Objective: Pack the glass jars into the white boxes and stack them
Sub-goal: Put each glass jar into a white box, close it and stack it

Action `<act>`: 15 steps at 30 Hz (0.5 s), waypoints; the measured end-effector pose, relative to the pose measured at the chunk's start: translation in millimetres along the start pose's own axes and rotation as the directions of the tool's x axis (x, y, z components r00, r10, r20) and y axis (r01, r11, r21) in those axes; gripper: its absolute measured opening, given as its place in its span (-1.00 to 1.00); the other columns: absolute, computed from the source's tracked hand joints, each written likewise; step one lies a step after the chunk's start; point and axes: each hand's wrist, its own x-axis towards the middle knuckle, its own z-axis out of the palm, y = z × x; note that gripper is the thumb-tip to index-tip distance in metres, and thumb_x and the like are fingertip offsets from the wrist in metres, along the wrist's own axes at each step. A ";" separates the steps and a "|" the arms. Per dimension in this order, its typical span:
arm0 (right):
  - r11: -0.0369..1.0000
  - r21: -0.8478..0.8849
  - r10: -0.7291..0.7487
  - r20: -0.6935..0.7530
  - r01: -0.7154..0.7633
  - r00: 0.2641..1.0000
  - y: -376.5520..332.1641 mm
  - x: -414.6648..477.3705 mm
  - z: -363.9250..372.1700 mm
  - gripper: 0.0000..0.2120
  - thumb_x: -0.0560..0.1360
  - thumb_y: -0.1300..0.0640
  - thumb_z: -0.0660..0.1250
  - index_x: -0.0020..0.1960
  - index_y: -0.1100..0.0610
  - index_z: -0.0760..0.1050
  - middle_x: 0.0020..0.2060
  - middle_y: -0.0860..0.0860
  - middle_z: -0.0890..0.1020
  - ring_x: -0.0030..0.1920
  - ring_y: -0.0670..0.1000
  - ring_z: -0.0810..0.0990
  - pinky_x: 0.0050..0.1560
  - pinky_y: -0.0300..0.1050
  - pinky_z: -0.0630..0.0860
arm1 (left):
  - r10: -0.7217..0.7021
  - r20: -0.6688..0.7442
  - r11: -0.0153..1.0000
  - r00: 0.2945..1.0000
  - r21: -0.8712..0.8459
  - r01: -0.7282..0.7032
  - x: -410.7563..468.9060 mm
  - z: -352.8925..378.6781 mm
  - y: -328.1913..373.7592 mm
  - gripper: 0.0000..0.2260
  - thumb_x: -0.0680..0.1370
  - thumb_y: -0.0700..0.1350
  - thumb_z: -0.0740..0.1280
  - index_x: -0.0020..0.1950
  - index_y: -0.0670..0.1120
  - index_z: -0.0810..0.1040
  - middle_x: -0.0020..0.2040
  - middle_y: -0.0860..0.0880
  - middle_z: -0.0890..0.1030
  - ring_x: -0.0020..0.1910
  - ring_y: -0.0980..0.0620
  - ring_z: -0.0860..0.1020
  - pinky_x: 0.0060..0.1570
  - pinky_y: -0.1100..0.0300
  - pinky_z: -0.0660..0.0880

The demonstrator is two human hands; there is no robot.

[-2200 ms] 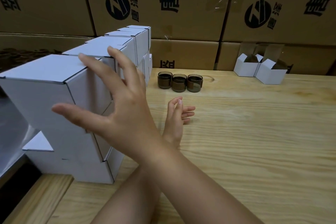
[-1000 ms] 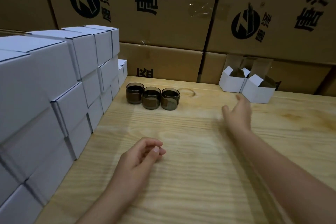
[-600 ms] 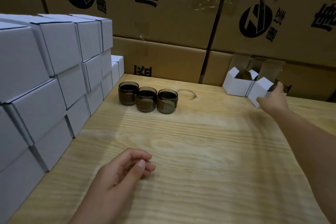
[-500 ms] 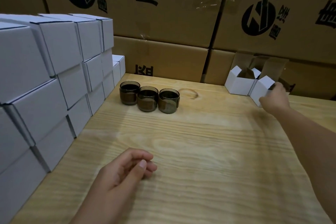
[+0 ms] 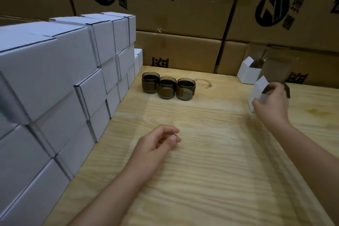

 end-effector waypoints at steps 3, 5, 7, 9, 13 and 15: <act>0.997 0.065 -0.046 0.000 0.045 0.999 -24.8 -58.0 -0.4 -0.46 0.48 0.23 0.35 0.39 0.16 0.23 0.27 0.10 0.38 0.29 0.10 0.35 0.24 -0.01 0.37 | 0.028 0.027 0.999 0.999 0.036 -0.029 -1.1 0.7 3.6 -0.77 0.54 -0.24 0.35 0.11 0.06 0.55 0.01 0.02 0.66 0.06 0.07 0.59 0.08 0.28 0.50; 0.990 0.120 -0.073 0.030 0.069 0.997 -46.3 -97.6 0.8 -0.47 0.48 0.21 0.34 0.39 0.13 0.23 0.23 0.05 0.36 0.24 0.03 0.34 0.17 -0.10 0.35 | 0.045 0.039 0.998 0.998 0.048 -0.046 -1.5 0.4 3.8 -0.62 0.52 -0.23 0.38 0.24 0.12 0.45 0.17 0.07 0.56 0.16 0.14 0.52 0.08 0.39 0.47; 0.980 0.179 -0.102 0.088 0.085 0.991 -68.1 -134.4 2.1 -0.47 0.49 0.18 0.33 0.40 0.09 0.21 0.22 0.00 0.33 0.23 -0.01 0.32 0.16 -0.14 0.31 | 0.047 0.052 0.994 0.998 0.096 -0.051 -1.2 0.2 2.3 -0.41 0.50 -0.17 0.42 0.42 0.19 0.25 0.35 0.16 0.41 0.30 0.25 0.38 0.15 0.45 0.39; 0.968 0.222 -0.143 0.125 0.113 0.982 -86.6 -167.1 3.0 -0.47 0.49 0.16 0.32 0.41 0.09 0.21 0.23 0.01 0.32 0.24 -0.02 0.30 0.19 -0.15 0.30 | 0.041 0.062 0.992 0.997 0.116 -0.048 -0.4 0.3 -0.3 -0.19 0.47 -0.13 0.45 0.53 0.18 0.01 0.49 0.17 0.23 0.43 0.24 0.23 0.32 0.33 0.27; 0.934 0.321 -0.219 0.177 0.154 0.960 -107.4 -215.8 2.8 -0.46 0.50 0.16 0.30 0.43 0.05 0.22 0.23 -0.02 0.34 0.25 -0.04 0.33 0.24 -0.12 0.34 | 0.041 0.050 0.990 0.998 0.135 -0.047 1.4 0.4 -1.7 0.05 0.40 -0.01 0.51 0.51 0.21 -0.30 0.58 0.12 -0.03 0.52 0.20 0.02 0.40 0.21 0.09; 0.913 0.346 -0.289 0.175 0.216 0.941 -110.0 -227.9 2.0 -0.47 0.50 0.18 0.30 0.44 0.05 0.25 0.21 -0.03 0.37 0.21 -0.06 0.38 0.23 -0.16 0.37 | 0.045 0.039 0.990 0.998 0.131 -0.049 2.4 0.7 -1.5 0.09 0.39 -0.01 0.52 0.48 0.25 -0.36 0.58 0.07 -0.02 0.51 0.19 0.03 0.33 0.27 0.08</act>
